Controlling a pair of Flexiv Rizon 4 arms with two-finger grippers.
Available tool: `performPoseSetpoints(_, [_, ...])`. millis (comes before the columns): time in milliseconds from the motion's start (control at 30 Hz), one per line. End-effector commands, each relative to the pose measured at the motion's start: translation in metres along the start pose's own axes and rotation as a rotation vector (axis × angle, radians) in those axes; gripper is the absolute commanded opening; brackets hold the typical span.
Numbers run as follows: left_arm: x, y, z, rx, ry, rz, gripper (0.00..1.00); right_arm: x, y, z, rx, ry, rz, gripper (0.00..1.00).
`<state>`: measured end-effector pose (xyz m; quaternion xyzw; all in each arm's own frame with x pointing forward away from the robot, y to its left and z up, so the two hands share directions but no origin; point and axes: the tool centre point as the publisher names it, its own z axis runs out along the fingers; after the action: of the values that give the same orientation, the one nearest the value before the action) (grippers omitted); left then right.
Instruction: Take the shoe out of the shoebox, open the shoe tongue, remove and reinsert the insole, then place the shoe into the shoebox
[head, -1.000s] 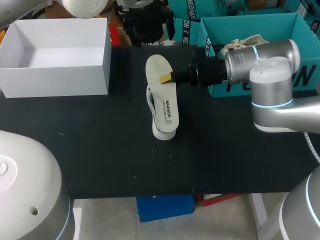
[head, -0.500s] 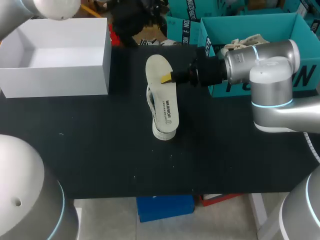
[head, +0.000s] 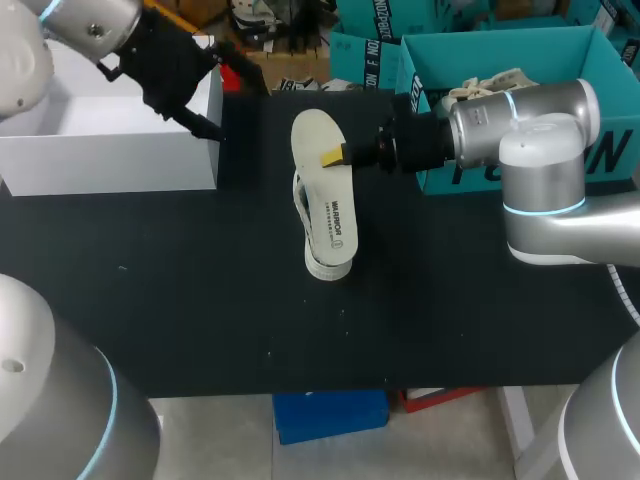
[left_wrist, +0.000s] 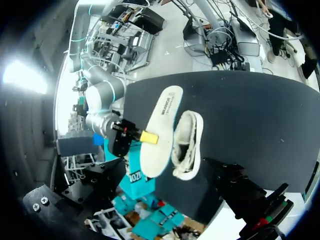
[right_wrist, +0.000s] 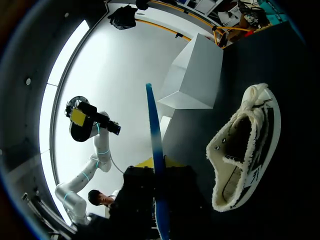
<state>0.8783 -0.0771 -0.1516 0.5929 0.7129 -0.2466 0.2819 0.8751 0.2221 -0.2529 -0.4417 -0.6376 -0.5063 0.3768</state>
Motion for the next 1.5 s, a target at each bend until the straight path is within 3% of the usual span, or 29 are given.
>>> performPoseSetpoints(33, [0.027, -0.006, 0.005, 0.068, -0.607, -0.062, 1.00, 0.000, 0.000, 0.002, -0.001, -0.001, 0.001, 0.00])
performPoseSetpoints(233, [0.032, -0.009, 0.014, 0.173, -0.692, -0.116, 1.00, 0.000, 0.000, 0.002, -0.001, -0.001, 0.001, 0.00])
performPoseSetpoints(333, [0.032, -0.009, 0.015, 0.180, -0.699, -0.126, 1.00, 0.000, 0.000, 0.002, -0.001, -0.001, 0.001, 0.00])
performPoseSetpoints(700, [0.025, -0.018, 0.007, -0.008, -0.557, -0.023, 1.00, 0.000, 0.000, 0.002, -0.001, -0.001, 0.001, 0.00])
performPoseSetpoints(900, [0.038, -0.023, 0.021, -0.087, -0.457, -0.021, 1.00, 0.000, 0.000, 0.002, -0.001, -0.001, 0.001, 0.00])
performPoseSetpoints(1100, [0.061, -0.028, 0.037, -0.121, -0.417, -0.053, 1.00, 0.000, 0.000, 0.002, -0.001, -0.001, 0.001, 0.00])
performPoseSetpoints(1267, [0.076, -0.031, 0.051, -0.092, -0.428, -0.072, 1.00, 0.000, 0.000, 0.002, -0.001, -0.001, 0.001, 0.00])
performPoseSetpoints(1500, [0.082, -0.032, 0.057, -0.056, -0.419, -0.098, 1.00, 0.000, 0.000, 0.002, -0.001, -0.001, 0.001, 0.00])
